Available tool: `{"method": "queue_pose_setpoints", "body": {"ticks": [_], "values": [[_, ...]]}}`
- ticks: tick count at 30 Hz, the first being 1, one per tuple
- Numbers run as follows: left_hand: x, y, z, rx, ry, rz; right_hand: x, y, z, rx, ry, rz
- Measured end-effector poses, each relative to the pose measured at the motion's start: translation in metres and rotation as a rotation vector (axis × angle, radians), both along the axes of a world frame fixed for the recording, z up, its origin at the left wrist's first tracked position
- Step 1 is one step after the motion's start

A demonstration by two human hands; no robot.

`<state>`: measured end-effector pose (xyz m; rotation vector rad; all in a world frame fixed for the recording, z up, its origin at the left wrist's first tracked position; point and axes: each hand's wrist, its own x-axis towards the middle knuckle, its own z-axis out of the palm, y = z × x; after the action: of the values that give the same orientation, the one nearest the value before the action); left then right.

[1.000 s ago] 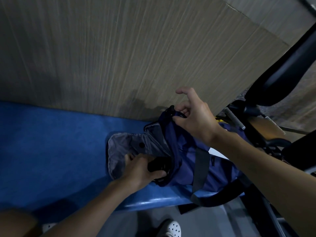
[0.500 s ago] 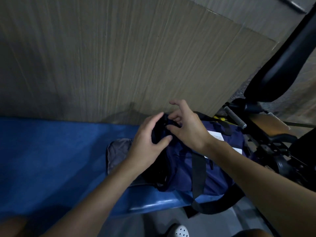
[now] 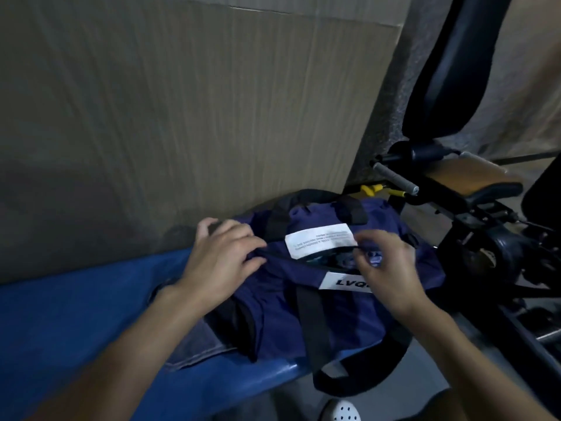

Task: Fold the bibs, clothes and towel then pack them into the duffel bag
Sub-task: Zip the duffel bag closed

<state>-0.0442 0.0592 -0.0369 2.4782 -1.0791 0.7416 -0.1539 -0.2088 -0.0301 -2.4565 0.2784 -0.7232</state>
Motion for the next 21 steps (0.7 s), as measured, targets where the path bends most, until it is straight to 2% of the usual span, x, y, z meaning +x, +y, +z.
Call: {"method": "queue_pose_setpoints", "body": {"ticks": [2, 5, 11, 21], "values": [[0.004, -0.002, 0.002, 0.011, 0.035, 0.008, -0.003, -0.024, -0.01, -0.058, 0.098, -0.085], [0.007, -0.005, 0.003, 0.03, 0.089, -0.024, 0.0, -0.042, -0.022, 0.009, 0.189, -0.109], [0.018, 0.009, 0.015, 0.051, 0.153, -0.051, 0.013, -0.039, -0.032, 0.235, 0.134, -0.058], [0.031, 0.067, 0.038, 0.047, 0.236, -0.075, 0.022, 0.001, -0.02, 0.099, 0.234, 0.031]]}}
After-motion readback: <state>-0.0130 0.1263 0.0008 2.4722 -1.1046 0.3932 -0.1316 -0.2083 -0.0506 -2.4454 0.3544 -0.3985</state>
